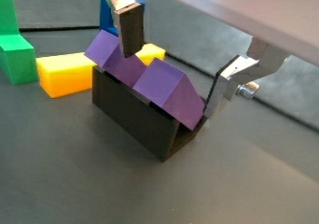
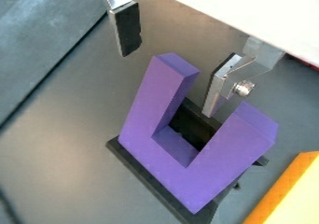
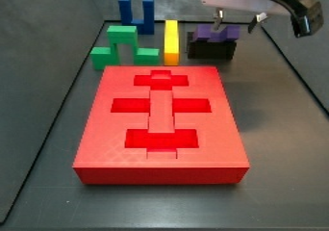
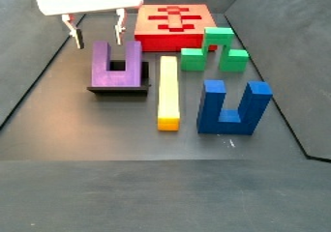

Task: Pick up the purple object. Move up. Place the purple object on the fixture. Regrasp the purple object. Move to above the board. Insert the purple object.
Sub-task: Regrasp the purple object.

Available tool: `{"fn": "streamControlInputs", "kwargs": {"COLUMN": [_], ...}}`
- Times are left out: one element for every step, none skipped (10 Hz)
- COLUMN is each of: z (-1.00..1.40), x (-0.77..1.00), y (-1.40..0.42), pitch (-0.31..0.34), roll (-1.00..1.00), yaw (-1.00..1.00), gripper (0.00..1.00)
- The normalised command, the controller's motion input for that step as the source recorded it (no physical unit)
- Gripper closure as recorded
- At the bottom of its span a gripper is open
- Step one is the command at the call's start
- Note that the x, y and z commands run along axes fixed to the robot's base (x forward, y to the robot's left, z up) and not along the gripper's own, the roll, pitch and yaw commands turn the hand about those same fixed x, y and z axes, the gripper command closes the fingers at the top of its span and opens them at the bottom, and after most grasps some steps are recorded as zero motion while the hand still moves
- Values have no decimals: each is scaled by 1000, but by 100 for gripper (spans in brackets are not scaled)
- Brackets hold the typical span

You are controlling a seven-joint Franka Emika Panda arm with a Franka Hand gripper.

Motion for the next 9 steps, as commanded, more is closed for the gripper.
{"fn": "streamControlInputs", "kwargs": {"z": [0,0,0,0,-234,-269,-334,-320,-137], "x": [69,120,160,203,194,326,349,349,151], "y": [-194,-160,-117,-57,0,0,0,0,0], "pitch": [0,0,51,129,137,149,120,83,83], "roll": [994,1000,1000,994,757,529,391,291,166], "yaw": [0,0,0,0,20,66,60,77,77], "gripper": [0,0,0,0,0,0,0,0,0]}}
